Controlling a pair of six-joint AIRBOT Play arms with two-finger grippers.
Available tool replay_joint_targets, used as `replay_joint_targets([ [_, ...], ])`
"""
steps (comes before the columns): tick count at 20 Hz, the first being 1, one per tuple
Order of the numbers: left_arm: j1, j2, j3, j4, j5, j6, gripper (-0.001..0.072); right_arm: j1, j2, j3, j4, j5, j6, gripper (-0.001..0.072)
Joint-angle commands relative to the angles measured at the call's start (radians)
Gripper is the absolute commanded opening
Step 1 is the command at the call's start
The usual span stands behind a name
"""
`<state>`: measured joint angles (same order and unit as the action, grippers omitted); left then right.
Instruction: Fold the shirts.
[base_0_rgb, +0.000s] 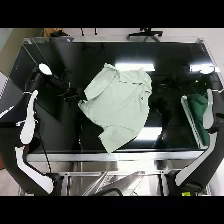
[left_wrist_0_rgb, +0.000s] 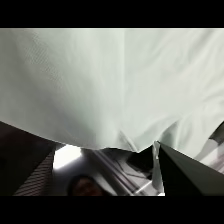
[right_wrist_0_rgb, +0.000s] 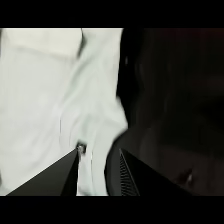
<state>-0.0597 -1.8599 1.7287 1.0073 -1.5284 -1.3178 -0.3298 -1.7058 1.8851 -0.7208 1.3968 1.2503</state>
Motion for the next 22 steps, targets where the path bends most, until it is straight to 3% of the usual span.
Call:
replay_joint_targets([
  [1,-0.039,-0.001,0.008,0.131,0.025,-0.016,0.069,-0.032,0.124,-0.199,-0.073,0.109,0.038,0.0279],
  [4,-0.064,-0.001,0.008,0.218,0.036,-0.027,0.069,-0.019,0.296,-0.515,-0.092,0.041,0.021,0.028],
  [9,-0.079,-0.001,0.008,0.224,0.101,-0.036,0.069,0.078,0.563,-1.041,-0.086,-0.257,-0.008,0.0302],
  [16,-0.093,-0.001,-0.108,0.232,0.21,-0.036,0.0689,0.315,0.528,-1.136,0.054,-0.499,-0.04,0.0301],
  [18,-0.085,0.0,-0.109,0.231,0.258,-0.037,0.05,0.335,0.521,-1.136,0.172,-0.529,-0.123,0.0291],
  [19,-0.085,-0.001,-0.109,0.231,0.277,-0.037,0.0359,0.335,0.521,-1.136,0.228,-0.528,-0.162,0.0227],
  [20,-0.085,-0.001,-0.109,0.232,0.292,-0.033,0.0155,0.335,0.521,-1.134,0.275,-0.525,-0.202,0.0067],
  [21,-0.085,-0.001,-0.109,0.231,0.306,-0.033,0.0014,0.335,0.522,-1.128,0.31,-0.515,-0.233,0.002],
  [22,-0.086,-0.001,-0.104,0.228,0.31,-0.034,0.0019,0.335,0.524,-1.117,0.34,-0.5,-0.27,0.0019],
])
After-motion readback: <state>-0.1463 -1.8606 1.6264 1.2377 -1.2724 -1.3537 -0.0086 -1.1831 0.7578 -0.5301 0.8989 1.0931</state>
